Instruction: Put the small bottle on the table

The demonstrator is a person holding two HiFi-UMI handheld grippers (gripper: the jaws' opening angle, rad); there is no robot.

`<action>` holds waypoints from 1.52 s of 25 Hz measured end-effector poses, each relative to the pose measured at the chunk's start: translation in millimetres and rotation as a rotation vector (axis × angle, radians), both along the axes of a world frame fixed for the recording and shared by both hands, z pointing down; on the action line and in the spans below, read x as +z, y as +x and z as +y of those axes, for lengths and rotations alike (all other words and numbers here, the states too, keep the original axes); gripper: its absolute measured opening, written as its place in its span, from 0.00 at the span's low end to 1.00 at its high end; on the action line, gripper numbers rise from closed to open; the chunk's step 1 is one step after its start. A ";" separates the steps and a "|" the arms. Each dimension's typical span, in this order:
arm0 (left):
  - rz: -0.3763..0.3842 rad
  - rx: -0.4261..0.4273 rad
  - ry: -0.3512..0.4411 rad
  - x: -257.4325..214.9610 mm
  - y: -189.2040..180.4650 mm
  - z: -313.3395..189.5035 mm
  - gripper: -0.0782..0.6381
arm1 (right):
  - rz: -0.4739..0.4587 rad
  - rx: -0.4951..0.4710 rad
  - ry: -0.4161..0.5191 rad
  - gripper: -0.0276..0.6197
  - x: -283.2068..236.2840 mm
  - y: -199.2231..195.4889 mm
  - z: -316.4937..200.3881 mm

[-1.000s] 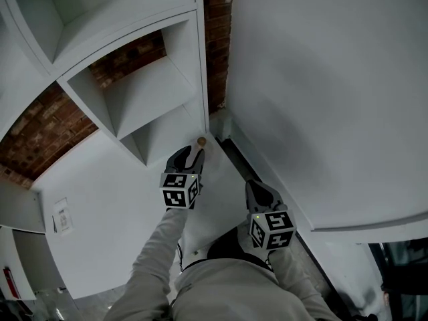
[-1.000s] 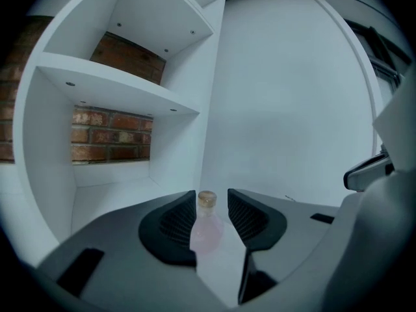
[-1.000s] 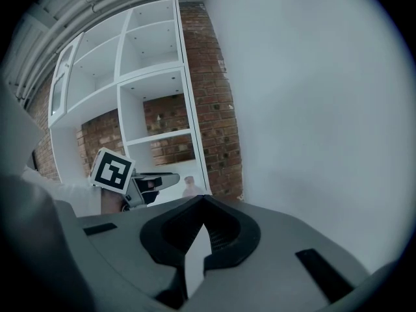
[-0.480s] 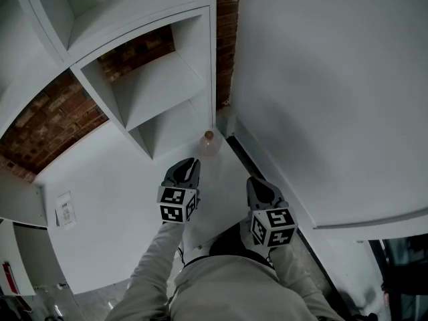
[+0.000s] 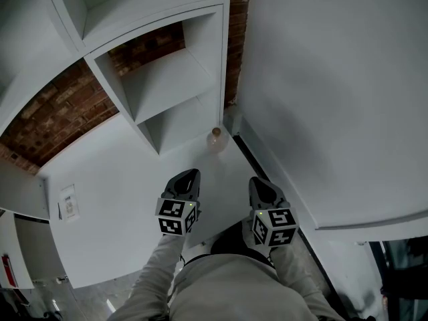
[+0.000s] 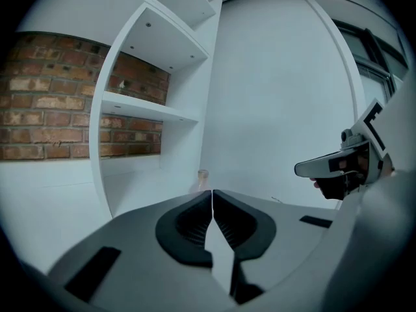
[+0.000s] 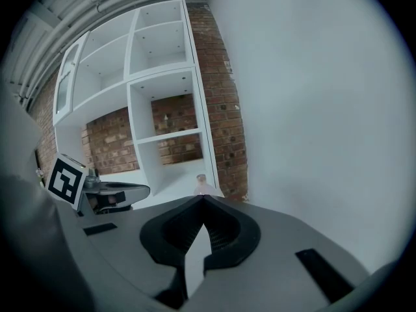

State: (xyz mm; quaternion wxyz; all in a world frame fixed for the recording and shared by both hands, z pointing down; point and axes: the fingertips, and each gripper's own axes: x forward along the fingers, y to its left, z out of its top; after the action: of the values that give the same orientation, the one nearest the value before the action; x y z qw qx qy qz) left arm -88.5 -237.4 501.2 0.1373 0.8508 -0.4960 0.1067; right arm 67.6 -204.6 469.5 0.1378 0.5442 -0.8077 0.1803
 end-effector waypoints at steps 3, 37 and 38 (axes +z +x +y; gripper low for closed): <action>0.008 -0.003 -0.001 -3.0 -0.4 8.1 0.14 | 0.002 0.005 0.009 0.09 -1.8 0.8 0.9; 0.019 -0.046 0.007 -11.7 -4.2 19.3 0.13 | 0.002 -0.023 0.028 0.09 -1.9 14.6 7.4; 0.019 -0.047 0.005 -11.2 -3.9 18.8 0.13 | -0.001 -0.023 0.026 0.09 -1.8 14.8 7.3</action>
State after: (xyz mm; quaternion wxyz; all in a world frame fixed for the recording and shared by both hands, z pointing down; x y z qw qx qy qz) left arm -92.4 -218.6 490.0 0.1426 0.8402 -0.5146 0.0940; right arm 82.4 -197.3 467.7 0.1324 0.5364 -0.8164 0.1683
